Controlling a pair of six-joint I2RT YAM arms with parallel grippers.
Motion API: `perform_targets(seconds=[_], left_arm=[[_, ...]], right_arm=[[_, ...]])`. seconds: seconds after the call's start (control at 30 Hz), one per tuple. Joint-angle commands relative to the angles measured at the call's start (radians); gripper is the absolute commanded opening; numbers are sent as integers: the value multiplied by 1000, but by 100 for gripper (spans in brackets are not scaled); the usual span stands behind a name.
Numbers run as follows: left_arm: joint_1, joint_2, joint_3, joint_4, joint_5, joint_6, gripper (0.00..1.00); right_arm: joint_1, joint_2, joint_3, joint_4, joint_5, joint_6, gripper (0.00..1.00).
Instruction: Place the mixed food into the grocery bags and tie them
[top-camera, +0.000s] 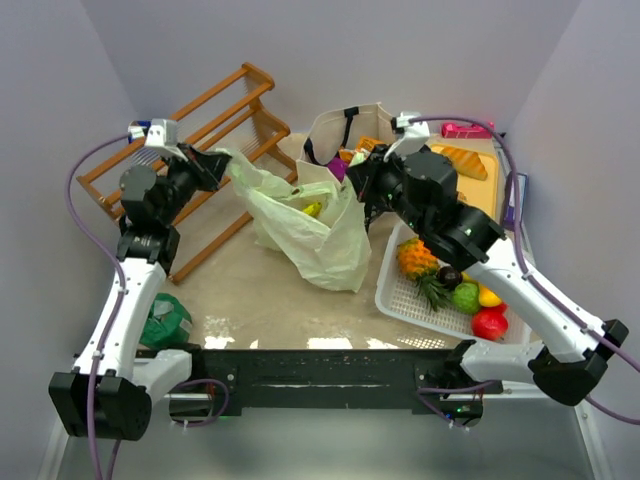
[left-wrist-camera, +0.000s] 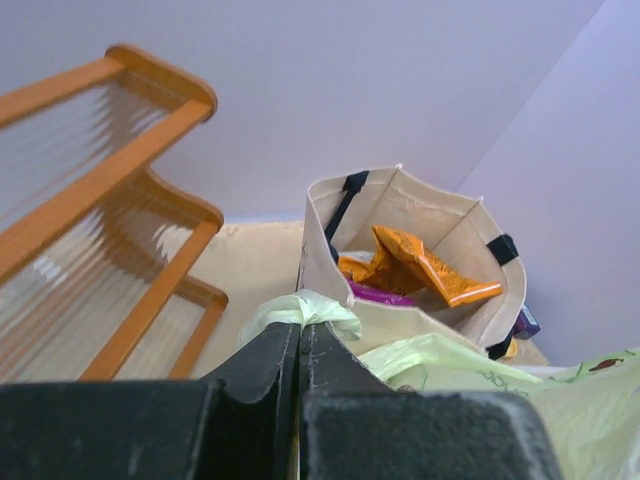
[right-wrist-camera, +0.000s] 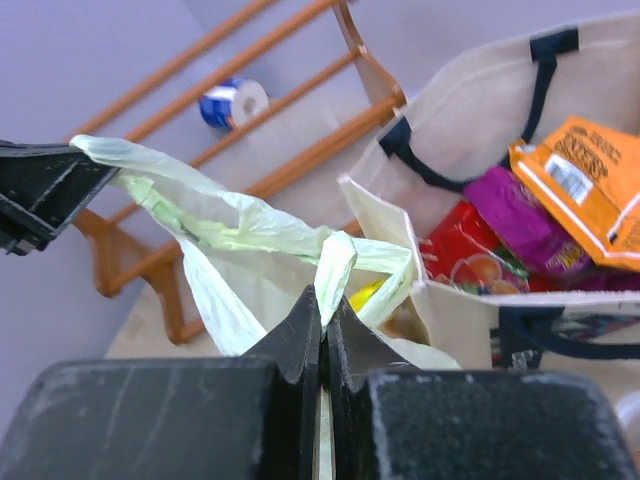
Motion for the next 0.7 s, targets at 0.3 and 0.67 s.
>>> perform_targets(seconds=[0.3,0.67], left_arm=[[6,-221,-182,-67,148,245,84],[-19,-192,-83,-292,-5,445,99]], right_arm=[[0,-85,-236,-27,8,-12,0],[-1,-100,-228,-50,2,-15,0]])
